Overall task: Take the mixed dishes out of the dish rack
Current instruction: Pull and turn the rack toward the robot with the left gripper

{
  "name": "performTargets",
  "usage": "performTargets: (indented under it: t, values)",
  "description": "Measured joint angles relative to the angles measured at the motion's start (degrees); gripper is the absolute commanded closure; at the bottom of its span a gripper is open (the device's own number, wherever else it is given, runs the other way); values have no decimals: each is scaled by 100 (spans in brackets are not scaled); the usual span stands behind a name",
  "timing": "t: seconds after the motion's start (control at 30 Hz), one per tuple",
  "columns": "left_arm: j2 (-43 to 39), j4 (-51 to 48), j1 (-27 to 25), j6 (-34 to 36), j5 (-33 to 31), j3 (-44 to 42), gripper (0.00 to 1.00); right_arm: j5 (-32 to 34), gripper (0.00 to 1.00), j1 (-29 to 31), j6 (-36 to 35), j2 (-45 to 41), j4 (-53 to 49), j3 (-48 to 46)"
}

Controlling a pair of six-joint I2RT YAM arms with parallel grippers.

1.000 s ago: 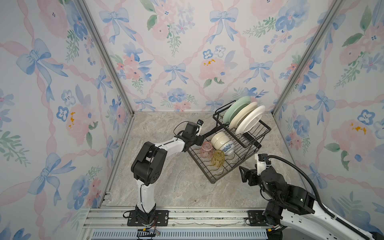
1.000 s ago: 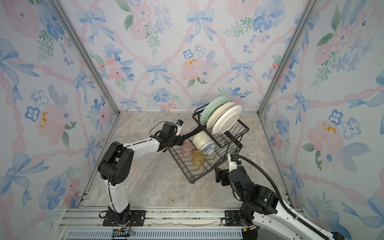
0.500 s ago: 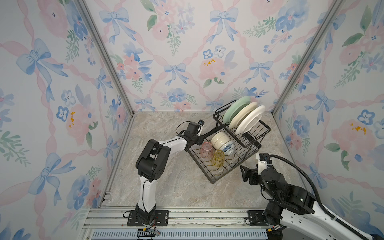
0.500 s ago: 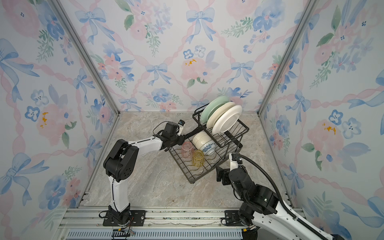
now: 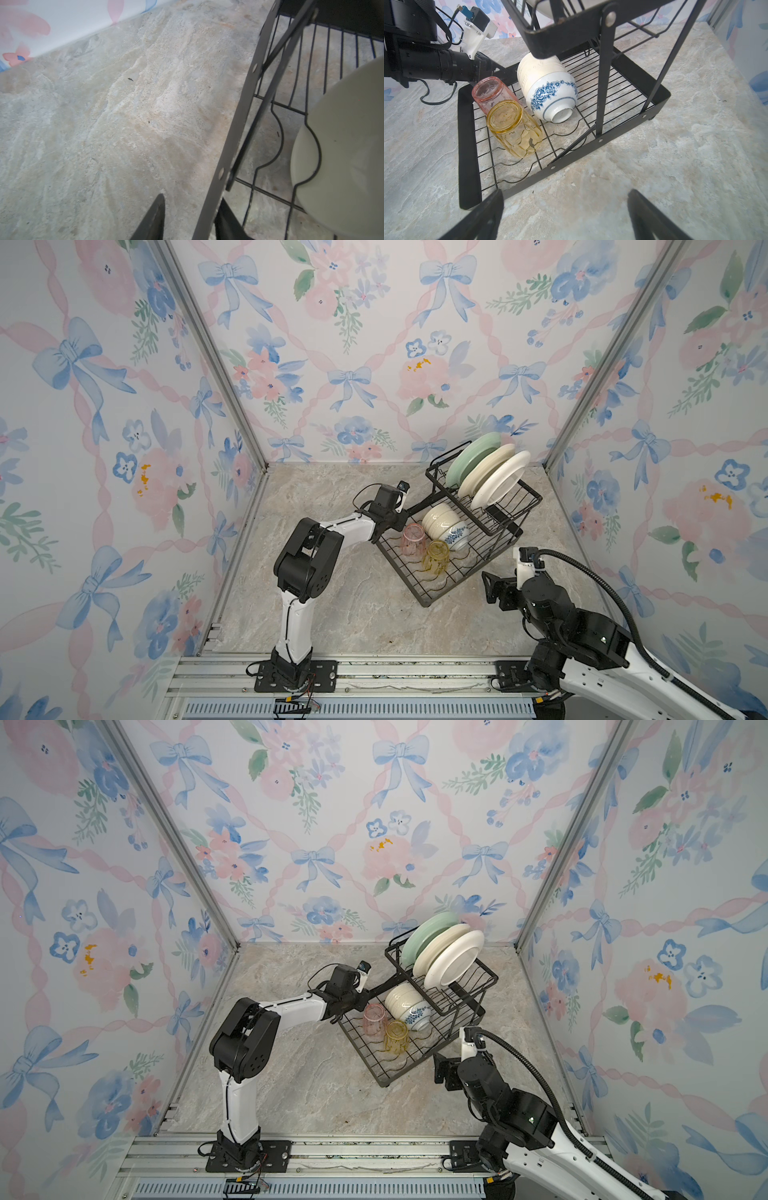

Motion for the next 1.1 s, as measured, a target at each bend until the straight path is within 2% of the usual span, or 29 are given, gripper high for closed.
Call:
performTargets:
  t: [0.2,0.5,0.93,1.1]
  values:
    - [0,-26,9,227,247,-4,76,24,5,0,2,0,-127,2]
    - [-61,24,9,205,299,-111,84,87,5,0,22,-37,-164,24]
    - [-678,195,107,-413,485,-977,88,184,5,-7,66,-17,-254,70]
    - [-1036,240,295,-728,656,-1449,92,197,5,-33,87,280,-251,260]
